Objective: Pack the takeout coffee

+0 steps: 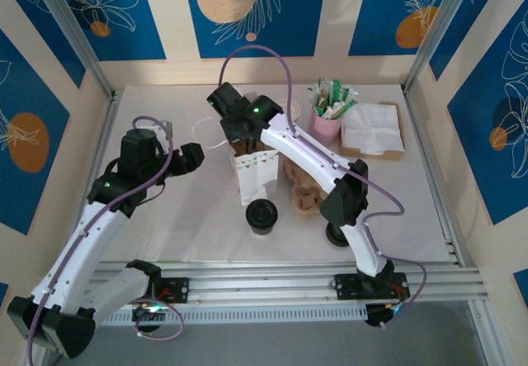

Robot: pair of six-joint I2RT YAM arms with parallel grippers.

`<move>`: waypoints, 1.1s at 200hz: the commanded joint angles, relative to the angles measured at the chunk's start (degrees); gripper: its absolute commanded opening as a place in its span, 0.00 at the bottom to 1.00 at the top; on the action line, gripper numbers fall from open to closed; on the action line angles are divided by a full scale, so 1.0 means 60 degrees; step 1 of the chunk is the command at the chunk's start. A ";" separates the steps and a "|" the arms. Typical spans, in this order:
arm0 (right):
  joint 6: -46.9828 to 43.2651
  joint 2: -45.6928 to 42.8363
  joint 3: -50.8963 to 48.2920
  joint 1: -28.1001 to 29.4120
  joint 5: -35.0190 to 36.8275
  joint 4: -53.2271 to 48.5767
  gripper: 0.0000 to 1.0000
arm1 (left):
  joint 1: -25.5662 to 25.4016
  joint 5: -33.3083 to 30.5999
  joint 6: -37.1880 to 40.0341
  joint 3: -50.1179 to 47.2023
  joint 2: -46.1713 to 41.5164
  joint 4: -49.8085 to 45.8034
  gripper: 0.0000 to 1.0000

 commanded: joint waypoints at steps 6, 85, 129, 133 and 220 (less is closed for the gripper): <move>-0.0129 0.0279 -0.0070 -0.0079 -0.0117 0.0104 0.00 | 0.0103 -0.0147 -0.0031 0.0313 -0.0003 -0.0083 0.78; 0.0292 -0.0040 -0.0963 -0.0393 -0.0566 0.0553 0.00 | 0.0094 -0.0275 -0.0033 0.0211 0.0075 -0.0030 0.78; 0.0532 -0.0596 -0.1704 -0.0555 -0.0719 0.1448 0.00 | 0.0102 -0.0294 -0.0077 0.0093 0.0150 0.0085 0.77; 0.0522 -0.0630 -0.1749 -0.0571 -0.0717 0.1532 0.00 | 0.0090 -0.0294 -0.0077 0.0090 0.0166 0.0099 0.78; 0.0501 -0.0488 -0.3090 -0.0724 -0.0878 0.2668 0.00 | 0.0098 -0.0244 -0.0092 0.0075 0.0511 0.0361 0.72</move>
